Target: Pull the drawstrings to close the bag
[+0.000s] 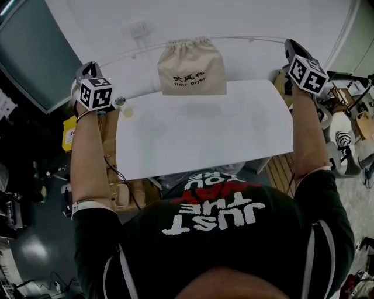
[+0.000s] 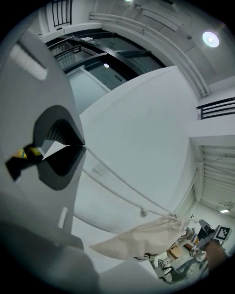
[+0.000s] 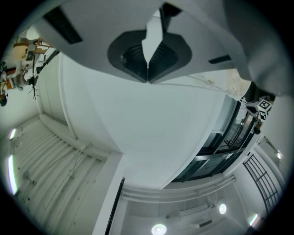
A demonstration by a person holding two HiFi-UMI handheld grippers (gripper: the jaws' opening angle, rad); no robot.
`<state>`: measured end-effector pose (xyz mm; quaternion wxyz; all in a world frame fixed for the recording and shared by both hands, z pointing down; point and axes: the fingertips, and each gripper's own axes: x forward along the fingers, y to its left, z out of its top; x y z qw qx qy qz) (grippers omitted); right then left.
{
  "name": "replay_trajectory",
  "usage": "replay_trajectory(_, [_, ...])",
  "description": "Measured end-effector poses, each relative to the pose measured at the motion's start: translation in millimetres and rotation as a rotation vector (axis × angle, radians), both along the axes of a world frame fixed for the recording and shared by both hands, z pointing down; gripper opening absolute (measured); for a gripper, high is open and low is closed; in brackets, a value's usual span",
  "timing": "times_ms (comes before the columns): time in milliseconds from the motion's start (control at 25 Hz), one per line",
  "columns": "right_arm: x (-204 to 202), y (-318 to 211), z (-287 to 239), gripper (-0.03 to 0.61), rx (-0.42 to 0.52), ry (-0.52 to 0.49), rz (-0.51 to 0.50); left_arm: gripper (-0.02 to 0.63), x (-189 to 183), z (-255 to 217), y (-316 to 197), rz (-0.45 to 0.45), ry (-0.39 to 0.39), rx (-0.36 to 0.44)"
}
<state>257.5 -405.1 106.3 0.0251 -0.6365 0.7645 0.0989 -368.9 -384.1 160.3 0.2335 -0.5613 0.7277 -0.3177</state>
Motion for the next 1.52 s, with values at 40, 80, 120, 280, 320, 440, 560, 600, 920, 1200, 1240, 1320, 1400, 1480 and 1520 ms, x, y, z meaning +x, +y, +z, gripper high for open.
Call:
replay_trajectory(40, [-1.1,-0.6,-0.6,0.011,0.003,0.009,-0.002,0.014,-0.5,0.3,-1.4,-0.001,0.0,-0.002])
replay_trajectory(80, [-1.6,-1.4,-1.0,0.011,0.005,0.013,-0.006,0.014,-0.7,0.5,-2.5,-0.003,0.003,-0.003])
replay_trajectory(120, [-1.9,-2.2,-1.0,0.011,0.005,0.013,-0.009,0.014,-0.8,0.7,-3.4,-0.004,0.006,-0.004])
replay_trajectory(280, [-1.2,-3.0,0.0,0.011,0.004,0.003,-0.016,0.014,-0.3,-1.0,-1.9,-0.001,0.008,0.001])
replay_trajectory(320, [-1.6,-2.2,-0.7,0.011,0.007,-0.003,-0.022,0.014,0.1,-2.3,-0.4,0.001,0.007,0.004])
replay_trajectory(440, [-0.3,0.1,-0.2,0.011,0.008,-0.045,-0.039,0.014,1.0,-6.3,4.6,0.007,0.012,0.016])
replay_trajectory(560, [3.2,1.0,2.5,0.011,0.005,-0.091,-0.047,0.014,1.4,-7.9,7.9,0.005,0.023,0.024])
replay_trajectory(600, [4.5,1.0,3.0,0.011,0.005,-0.102,-0.043,0.014,1.3,-7.7,7.8,0.004,0.028,0.024])
replay_trajectory(920, [0.6,-3.2,3.5,0.011,-0.003,-0.109,-0.062,0.014,-0.4,-0.6,6.2,0.002,0.056,0.008])
replay_trajectory(1200, [-15.9,1.7,24.1,0.011,-0.022,-0.061,-0.1,0.014,4.0,11.4,7.1,0.003,0.08,-0.003])
replay_trajectory(1240, [-18.8,3.4,25.5,0.011,-0.018,-0.061,-0.102,0.014,3.8,12.0,7.6,0.006,0.082,0.004])
replay_trajectory(1320, [-29.5,2.3,24.7,0.011,-0.009,-0.058,-0.113,0.015,-0.7,11.0,3.7,0.013,0.088,0.013])
replay_trajectory(1400, [-44.8,8.9,24.6,0.011,0.003,-0.037,-0.124,0.015,-8.9,10.1,6.3,0.02,0.085,0.025])
replay_trajectory(1480, [-51.6,19.7,24.8,0.011,0.018,-0.02,-0.125,0.015,-12.8,6.5,13.0,0.02,0.081,0.042])
replay_trajectory(1520, [-49.3,23.9,25.5,0.011,0.021,-0.022,-0.122,0.015,-12.9,4.4,16.0,0.016,0.083,0.049])
